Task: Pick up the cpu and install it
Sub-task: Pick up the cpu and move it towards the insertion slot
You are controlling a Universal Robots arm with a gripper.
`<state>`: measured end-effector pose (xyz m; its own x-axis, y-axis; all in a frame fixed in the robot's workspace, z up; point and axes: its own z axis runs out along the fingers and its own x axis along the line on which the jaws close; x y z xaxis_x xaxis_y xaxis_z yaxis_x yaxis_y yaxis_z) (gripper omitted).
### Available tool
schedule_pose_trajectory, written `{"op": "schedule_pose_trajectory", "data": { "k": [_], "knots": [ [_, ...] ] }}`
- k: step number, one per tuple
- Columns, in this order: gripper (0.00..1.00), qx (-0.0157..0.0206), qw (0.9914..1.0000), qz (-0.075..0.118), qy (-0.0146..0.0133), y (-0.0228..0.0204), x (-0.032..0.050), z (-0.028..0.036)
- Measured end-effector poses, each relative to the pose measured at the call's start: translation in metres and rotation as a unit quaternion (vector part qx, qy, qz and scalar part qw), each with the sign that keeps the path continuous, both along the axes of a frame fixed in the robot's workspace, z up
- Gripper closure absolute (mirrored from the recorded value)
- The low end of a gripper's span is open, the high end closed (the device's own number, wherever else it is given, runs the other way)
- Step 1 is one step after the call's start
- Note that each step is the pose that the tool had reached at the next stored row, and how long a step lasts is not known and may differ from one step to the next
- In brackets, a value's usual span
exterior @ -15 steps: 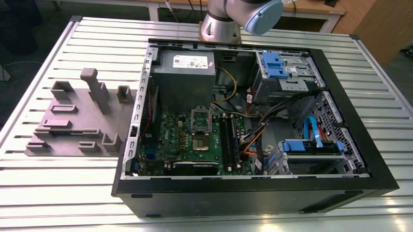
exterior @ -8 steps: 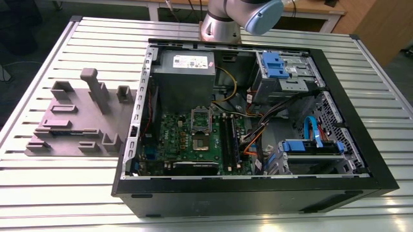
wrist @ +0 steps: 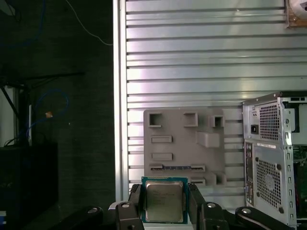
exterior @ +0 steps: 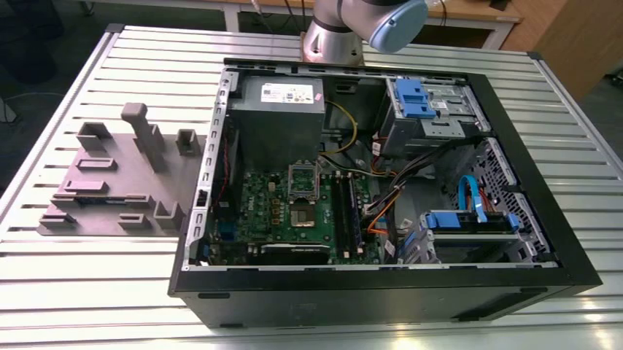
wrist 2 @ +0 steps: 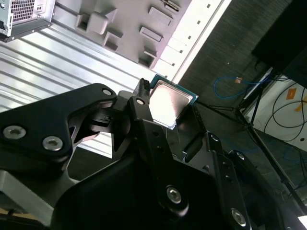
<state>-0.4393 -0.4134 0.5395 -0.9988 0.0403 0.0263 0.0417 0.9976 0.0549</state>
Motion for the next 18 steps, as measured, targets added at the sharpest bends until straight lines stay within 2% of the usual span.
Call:
{"op": "schedule_pose_trajectory", "data": {
  "k": [18],
  "knots": [
    [0.53, 0.0000, 1.00000, 0.000, 0.0000, 0.0001, 0.0000, 0.0369]
  ]
}}
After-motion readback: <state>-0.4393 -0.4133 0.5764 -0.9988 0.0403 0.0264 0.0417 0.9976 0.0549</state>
